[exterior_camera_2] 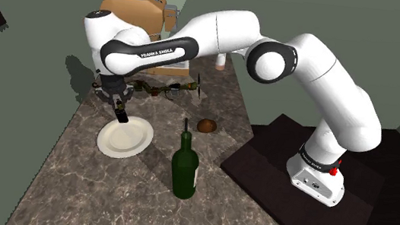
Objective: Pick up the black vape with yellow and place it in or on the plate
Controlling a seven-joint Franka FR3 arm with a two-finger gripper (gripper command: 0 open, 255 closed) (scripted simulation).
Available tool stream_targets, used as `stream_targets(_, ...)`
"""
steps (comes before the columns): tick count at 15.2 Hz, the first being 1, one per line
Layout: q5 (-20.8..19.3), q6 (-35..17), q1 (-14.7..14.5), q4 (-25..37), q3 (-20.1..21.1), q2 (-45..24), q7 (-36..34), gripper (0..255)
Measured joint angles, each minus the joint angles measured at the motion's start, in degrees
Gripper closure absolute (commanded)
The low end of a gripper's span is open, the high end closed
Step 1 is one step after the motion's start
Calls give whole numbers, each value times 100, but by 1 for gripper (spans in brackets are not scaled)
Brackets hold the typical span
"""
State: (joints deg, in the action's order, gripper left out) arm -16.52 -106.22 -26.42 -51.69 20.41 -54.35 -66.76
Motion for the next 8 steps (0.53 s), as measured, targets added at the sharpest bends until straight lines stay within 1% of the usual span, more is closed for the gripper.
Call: stream_targets(8,-51,-452,21,-284,-38,-182,-53,255)
